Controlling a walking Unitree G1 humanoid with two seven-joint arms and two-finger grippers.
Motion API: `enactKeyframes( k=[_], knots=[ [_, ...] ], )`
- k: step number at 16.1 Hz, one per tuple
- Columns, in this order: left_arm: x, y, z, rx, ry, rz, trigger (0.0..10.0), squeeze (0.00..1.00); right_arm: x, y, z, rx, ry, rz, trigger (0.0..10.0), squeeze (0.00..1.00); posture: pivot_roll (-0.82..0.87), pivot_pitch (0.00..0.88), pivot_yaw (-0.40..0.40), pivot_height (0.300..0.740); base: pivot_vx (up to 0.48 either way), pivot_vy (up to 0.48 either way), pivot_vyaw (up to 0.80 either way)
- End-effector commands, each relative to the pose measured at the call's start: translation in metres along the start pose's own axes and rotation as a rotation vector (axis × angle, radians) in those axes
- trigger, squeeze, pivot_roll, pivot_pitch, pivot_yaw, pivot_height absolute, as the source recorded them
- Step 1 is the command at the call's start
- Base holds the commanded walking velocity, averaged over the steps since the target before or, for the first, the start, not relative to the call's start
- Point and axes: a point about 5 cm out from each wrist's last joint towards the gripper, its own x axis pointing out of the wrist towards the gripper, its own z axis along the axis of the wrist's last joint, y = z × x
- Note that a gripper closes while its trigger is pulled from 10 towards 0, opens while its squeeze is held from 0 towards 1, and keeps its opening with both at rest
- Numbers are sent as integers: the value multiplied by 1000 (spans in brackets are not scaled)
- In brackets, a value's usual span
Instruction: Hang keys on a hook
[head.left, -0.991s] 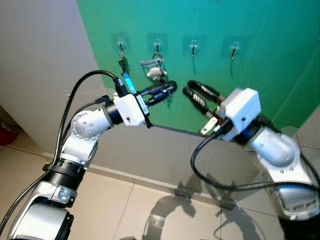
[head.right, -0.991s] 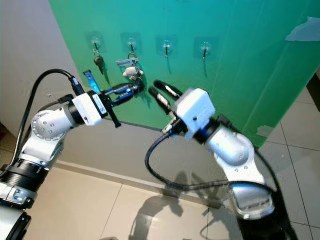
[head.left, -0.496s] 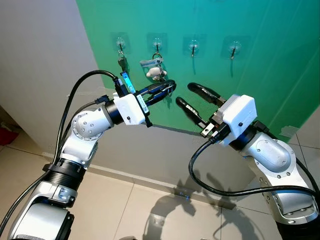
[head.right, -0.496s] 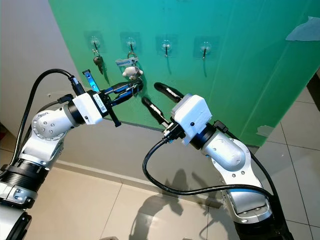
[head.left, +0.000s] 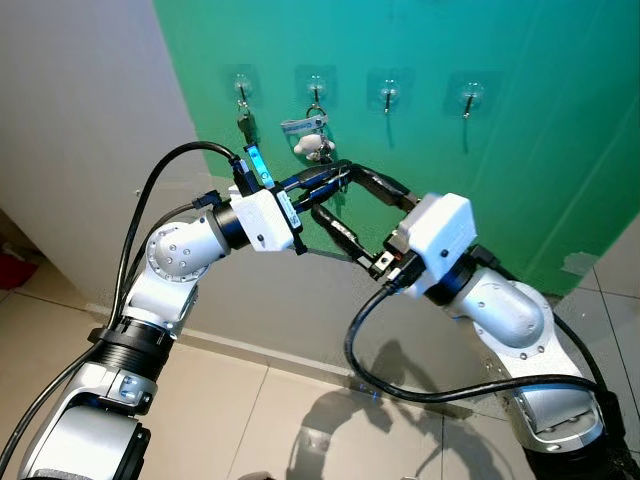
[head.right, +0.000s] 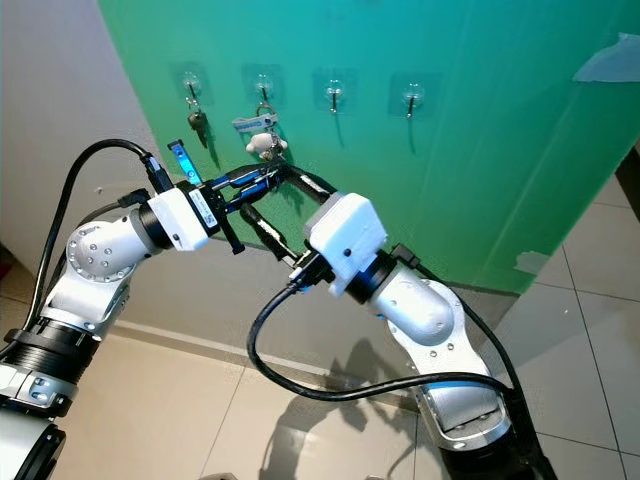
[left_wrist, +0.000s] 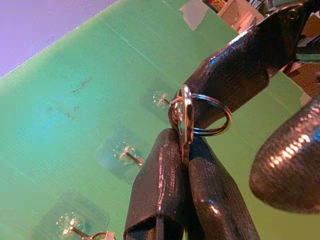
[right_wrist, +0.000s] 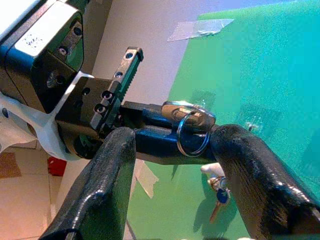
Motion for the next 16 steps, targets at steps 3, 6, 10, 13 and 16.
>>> enactKeyframes(
  k=[3, 6, 10, 13, 16],
  knots=[
    [2, 4, 2, 20, -9, -5, 0, 0, 4, -4, 7, -28, -17, -36, 10000, 0, 21, 0, 83, 740, 0, 0, 0],
    [1, 4, 2, 21, -10, -5, 0, 0, 3, -13, 8, -43, -16, -71, 5922, 0, 20, 0, 83, 740, 0, 0, 0],
    [1, 4, 3, 19, -13, -5, 0, 0, 0, -19, 8, -49, -18, -90, 0, 0, 18, 0, 83, 740, 0, 0, 0],
    [2, 4, 3, 16, -18, 0, 0, 0, 1, -19, 8, -52, -18, -84, 0, 0, 19, 0, 82, 740, 0, 0, 0],
    [2, 4, 3, 14, -19, 1, 0, 0, 0, -18, 8, -59, -13, -74, 0, 0, 18, 0, 81, 740, 0, 0, 0]
  ],
)
